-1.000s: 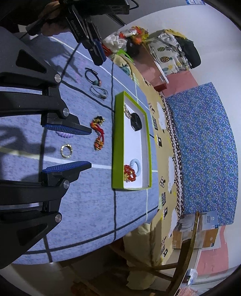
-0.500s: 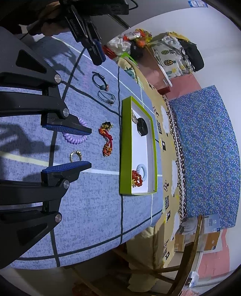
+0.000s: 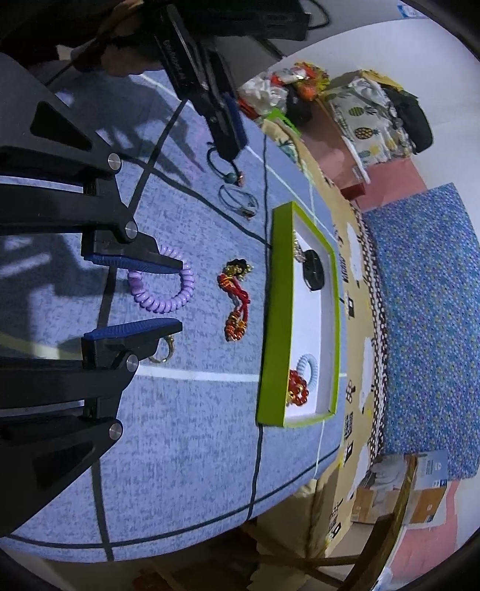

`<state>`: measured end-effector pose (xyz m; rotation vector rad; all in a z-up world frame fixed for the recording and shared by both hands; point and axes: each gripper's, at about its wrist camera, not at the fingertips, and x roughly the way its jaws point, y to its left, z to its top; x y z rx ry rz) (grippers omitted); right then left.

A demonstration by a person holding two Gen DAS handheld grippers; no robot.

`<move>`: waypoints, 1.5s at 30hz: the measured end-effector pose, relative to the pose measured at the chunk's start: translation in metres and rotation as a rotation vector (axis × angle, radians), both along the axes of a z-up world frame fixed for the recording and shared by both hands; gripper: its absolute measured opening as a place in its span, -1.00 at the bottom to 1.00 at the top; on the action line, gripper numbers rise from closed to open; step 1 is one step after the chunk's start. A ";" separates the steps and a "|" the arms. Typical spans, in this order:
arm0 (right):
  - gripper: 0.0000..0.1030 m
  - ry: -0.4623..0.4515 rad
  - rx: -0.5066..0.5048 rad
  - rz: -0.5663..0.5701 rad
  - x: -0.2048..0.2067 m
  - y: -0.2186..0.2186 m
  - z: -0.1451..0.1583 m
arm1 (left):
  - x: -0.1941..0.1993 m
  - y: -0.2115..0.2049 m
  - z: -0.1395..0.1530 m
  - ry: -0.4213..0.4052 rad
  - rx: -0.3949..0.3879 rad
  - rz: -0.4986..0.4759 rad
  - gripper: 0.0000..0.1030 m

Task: Organize jewelry
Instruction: 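Grasp the purple spiral hair tie with the right tool while the left tool grasps the grey elastic hair tie, then carry the purple and grey hair ties over the green box with both tools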

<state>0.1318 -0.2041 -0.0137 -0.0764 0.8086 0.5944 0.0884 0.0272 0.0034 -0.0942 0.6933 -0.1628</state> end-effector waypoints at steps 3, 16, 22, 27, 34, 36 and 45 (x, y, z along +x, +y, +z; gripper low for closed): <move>-0.51 0.000 -0.029 0.013 0.005 0.006 -0.005 | 0.013 -0.006 -0.004 0.016 0.020 -0.006 -0.37; -0.62 0.045 -0.120 0.076 0.021 0.025 -0.023 | 0.054 -0.005 -0.029 0.150 0.026 0.032 -0.37; -0.80 0.026 -0.176 0.086 0.020 0.030 -0.023 | 0.062 -0.010 -0.035 0.186 0.067 0.048 -0.61; -0.82 0.020 -0.155 0.072 0.018 0.026 -0.021 | 0.059 -0.012 -0.034 0.176 0.055 0.017 -0.96; -0.82 -0.017 -0.075 0.032 0.009 0.011 -0.003 | 0.032 -0.008 -0.015 0.079 -0.016 -0.030 -0.97; -0.82 -0.027 -0.053 0.018 0.007 0.007 0.003 | 0.022 -0.005 -0.008 0.051 -0.039 -0.036 -0.97; -0.82 -0.042 0.001 -0.018 0.003 -0.004 0.015 | -0.004 -0.009 0.014 -0.025 -0.064 -0.063 -0.97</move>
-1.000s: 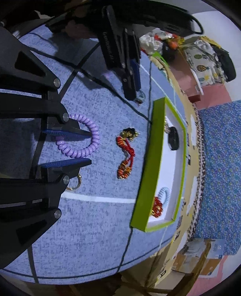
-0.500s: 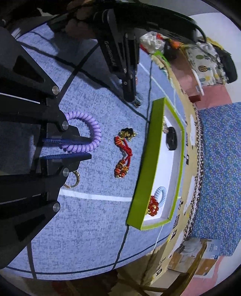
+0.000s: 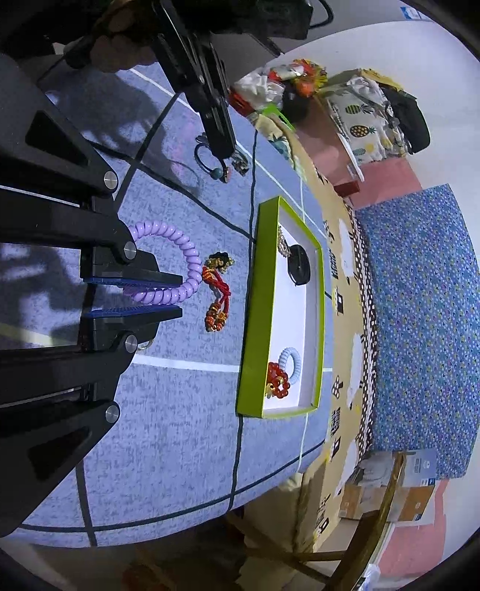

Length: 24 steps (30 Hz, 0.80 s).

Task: Organize jewelry
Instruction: 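Carry the purple and grey hair ties over the green box with both tools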

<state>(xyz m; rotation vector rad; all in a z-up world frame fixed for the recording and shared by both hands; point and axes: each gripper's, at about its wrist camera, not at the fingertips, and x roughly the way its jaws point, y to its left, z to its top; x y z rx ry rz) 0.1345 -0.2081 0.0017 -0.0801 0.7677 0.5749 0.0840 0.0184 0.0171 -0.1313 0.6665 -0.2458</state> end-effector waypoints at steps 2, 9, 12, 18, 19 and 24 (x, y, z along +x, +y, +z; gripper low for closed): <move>-0.82 0.000 0.005 -0.003 -0.001 -0.001 0.001 | 0.000 -0.002 0.001 -0.003 0.006 0.000 -0.97; -0.82 -0.014 0.007 -0.010 0.000 -0.003 0.006 | 0.004 -0.002 0.002 -0.004 0.015 0.015 -0.97; -0.82 -0.022 0.007 -0.012 0.005 -0.003 0.009 | 0.009 -0.002 0.005 -0.007 0.025 0.028 -0.97; -0.82 -0.044 0.002 -0.009 0.022 0.001 0.017 | 0.030 -0.002 0.013 -0.018 0.044 0.035 -0.97; -0.82 -0.047 0.001 -0.009 0.025 0.001 0.018 | 0.034 -0.003 0.015 -0.023 0.052 0.034 -0.97; -0.82 -0.065 0.005 -0.006 0.049 0.004 0.026 | 0.057 -0.007 0.020 -0.045 0.086 0.023 -0.97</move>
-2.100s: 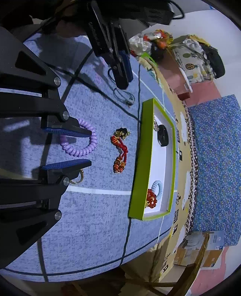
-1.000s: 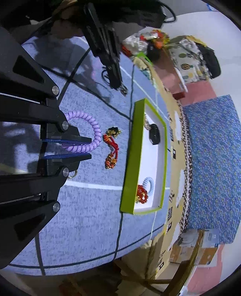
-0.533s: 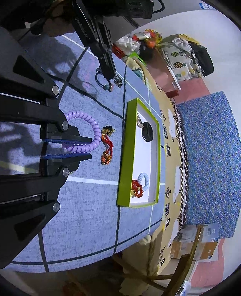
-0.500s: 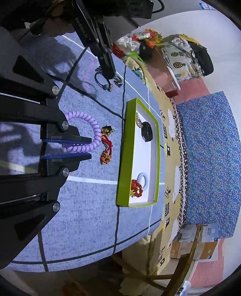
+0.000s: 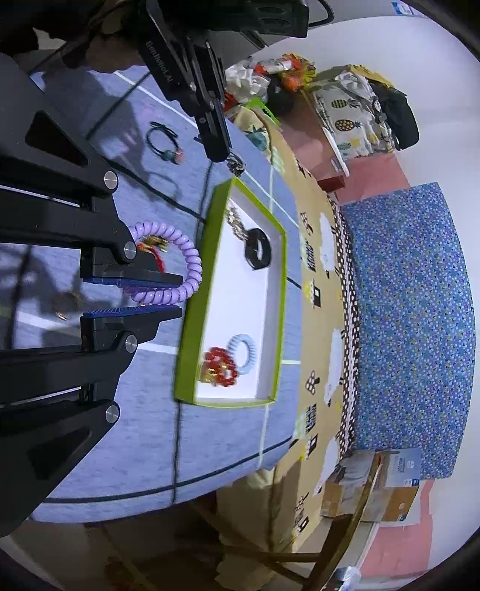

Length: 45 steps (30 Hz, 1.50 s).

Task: Organize jewelry
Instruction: 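Carry the purple and grey hair ties over the green box with both tools, then open both tools to drop the hair ties into the green box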

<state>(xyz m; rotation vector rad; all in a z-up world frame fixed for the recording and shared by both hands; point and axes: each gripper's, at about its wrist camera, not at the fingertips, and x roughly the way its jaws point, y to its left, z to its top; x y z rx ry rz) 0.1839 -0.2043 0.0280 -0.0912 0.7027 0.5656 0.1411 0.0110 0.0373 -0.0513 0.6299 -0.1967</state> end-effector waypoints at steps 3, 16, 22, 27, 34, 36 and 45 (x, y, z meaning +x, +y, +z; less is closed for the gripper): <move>-0.82 -0.003 -0.002 -0.005 0.017 0.002 0.002 | 0.018 0.001 0.003 0.003 0.002 -0.003 -0.97; -0.82 0.064 -0.066 -0.035 0.113 0.022 -0.016 | 0.091 0.001 -0.013 0.053 0.066 -0.007 -0.97; -0.82 0.122 -0.094 -0.003 0.125 0.038 -0.040 | 0.109 0.003 -0.034 0.118 0.069 -0.007 -0.97; -0.82 0.137 -0.110 0.017 0.127 0.046 -0.046 | 0.116 0.004 -0.046 0.163 0.064 -0.013 -0.97; -0.81 0.157 -0.137 0.018 0.132 0.049 -0.051 | 0.120 0.002 -0.053 0.195 0.050 -0.028 -0.96; -0.81 0.164 -0.145 0.017 0.134 0.051 -0.052 | 0.122 0.002 -0.054 0.203 0.049 -0.024 -0.96; -0.67 0.171 -0.159 0.021 0.134 0.054 -0.055 | 0.121 0.005 -0.054 0.208 0.027 -0.026 -0.51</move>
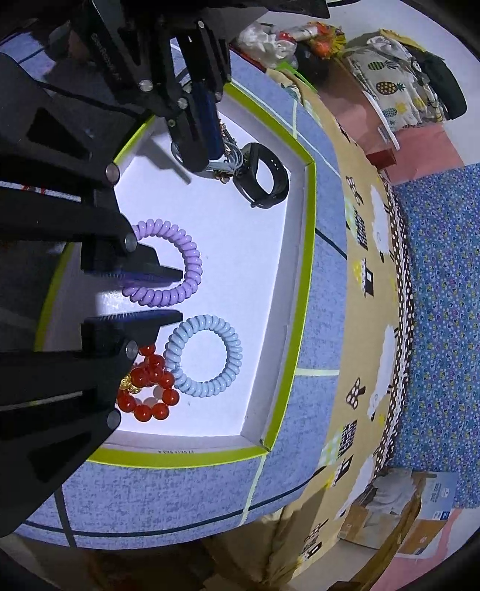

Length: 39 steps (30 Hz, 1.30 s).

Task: Organize jewelry
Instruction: 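Open both tools to drop the hair ties into the green box, then move the left tool to the black cord bracelet while the right tool reaches the red tassel keychain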

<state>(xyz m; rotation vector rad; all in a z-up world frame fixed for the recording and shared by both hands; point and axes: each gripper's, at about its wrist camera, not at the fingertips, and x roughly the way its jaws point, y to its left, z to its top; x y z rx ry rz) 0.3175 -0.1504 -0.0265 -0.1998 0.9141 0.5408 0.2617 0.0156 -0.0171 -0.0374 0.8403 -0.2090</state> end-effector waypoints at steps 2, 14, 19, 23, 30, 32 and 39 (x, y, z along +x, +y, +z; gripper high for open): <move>-0.67 -0.004 0.004 0.005 -0.002 0.000 0.002 | -0.001 0.001 0.001 -0.003 -0.010 0.000 -0.50; -0.52 -0.084 0.053 -0.012 -0.040 -0.021 0.032 | -0.047 0.016 0.026 -0.088 -0.039 0.038 -0.50; -0.52 -0.109 0.105 -0.021 -0.072 -0.037 0.044 | -0.086 0.022 0.037 -0.136 -0.054 0.053 -0.50; -0.52 -0.119 0.138 -0.033 -0.100 -0.050 0.048 | -0.116 0.020 0.040 -0.163 -0.043 0.061 -0.50; -0.52 -0.149 0.162 -0.057 -0.147 -0.068 0.048 | -0.163 0.012 0.040 -0.191 -0.023 0.067 -0.50; -0.52 -0.158 0.160 -0.057 -0.160 -0.070 0.048 | -0.174 0.011 0.039 -0.192 -0.026 0.068 -0.50; -0.52 -0.168 0.167 -0.050 -0.192 -0.076 0.046 | -0.208 0.012 0.034 -0.191 -0.027 0.085 -0.50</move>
